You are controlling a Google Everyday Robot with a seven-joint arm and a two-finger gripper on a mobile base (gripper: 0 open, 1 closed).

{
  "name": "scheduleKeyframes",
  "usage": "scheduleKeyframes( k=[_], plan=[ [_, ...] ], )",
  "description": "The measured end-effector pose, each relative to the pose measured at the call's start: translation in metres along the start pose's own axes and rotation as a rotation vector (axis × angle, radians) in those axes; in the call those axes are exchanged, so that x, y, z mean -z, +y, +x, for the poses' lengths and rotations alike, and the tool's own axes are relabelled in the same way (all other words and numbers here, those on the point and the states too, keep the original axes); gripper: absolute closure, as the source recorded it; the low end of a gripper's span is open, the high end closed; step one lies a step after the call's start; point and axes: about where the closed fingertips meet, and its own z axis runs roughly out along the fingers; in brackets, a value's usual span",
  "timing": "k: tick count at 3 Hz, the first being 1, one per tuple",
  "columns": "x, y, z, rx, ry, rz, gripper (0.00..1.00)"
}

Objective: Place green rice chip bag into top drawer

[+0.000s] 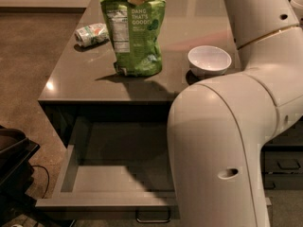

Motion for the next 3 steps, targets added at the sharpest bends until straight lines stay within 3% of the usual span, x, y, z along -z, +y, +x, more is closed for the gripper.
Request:
scheduleKeyframes(
  k=[1,2,3],
  plan=[
    [0.0,0.0,0.0,0.0,0.0,0.0,1.0],
    [0.022,0.002,-0.008,-0.024,-0.023,0.049,1.0],
    [0.084,0.011,-0.022,-0.104,-0.052,0.205,1.0]
  ],
)
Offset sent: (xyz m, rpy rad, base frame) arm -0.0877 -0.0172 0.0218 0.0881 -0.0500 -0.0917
